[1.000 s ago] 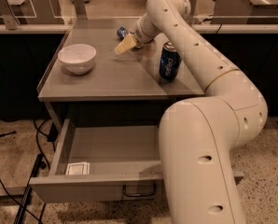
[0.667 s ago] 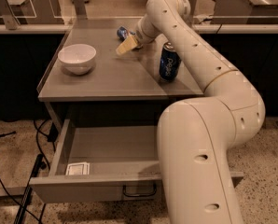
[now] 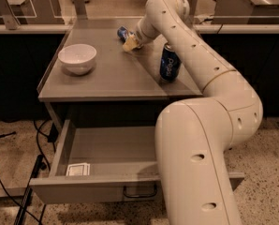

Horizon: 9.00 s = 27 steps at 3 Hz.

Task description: Place redbull can into top drawer

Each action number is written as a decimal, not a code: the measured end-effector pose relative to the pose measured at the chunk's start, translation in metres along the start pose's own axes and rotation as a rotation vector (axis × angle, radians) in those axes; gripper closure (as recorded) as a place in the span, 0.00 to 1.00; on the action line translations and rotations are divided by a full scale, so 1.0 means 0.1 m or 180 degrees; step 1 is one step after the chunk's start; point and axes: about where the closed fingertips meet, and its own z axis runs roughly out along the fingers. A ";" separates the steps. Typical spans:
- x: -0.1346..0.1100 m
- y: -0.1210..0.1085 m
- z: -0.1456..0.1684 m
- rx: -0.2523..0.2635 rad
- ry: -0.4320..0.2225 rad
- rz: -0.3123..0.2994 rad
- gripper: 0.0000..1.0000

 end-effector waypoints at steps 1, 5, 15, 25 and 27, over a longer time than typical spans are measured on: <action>0.01 0.00 0.00 0.0002 0.0004 0.0008 0.67; -0.02 -0.03 -0.12 -0.0049 -0.0113 0.0007 1.00; -0.13 1.11 -3.37 -0.1667 -0.0754 -0.1012 1.00; 2.81 2.22 -2.34 -0.2032 -0.0245 -0.1890 1.00; 3.18 2.40 -2.01 -0.2071 -0.0237 -0.1878 1.00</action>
Offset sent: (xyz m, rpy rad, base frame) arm 0.0015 -0.0070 0.0075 0.0026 -0.0074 -0.0132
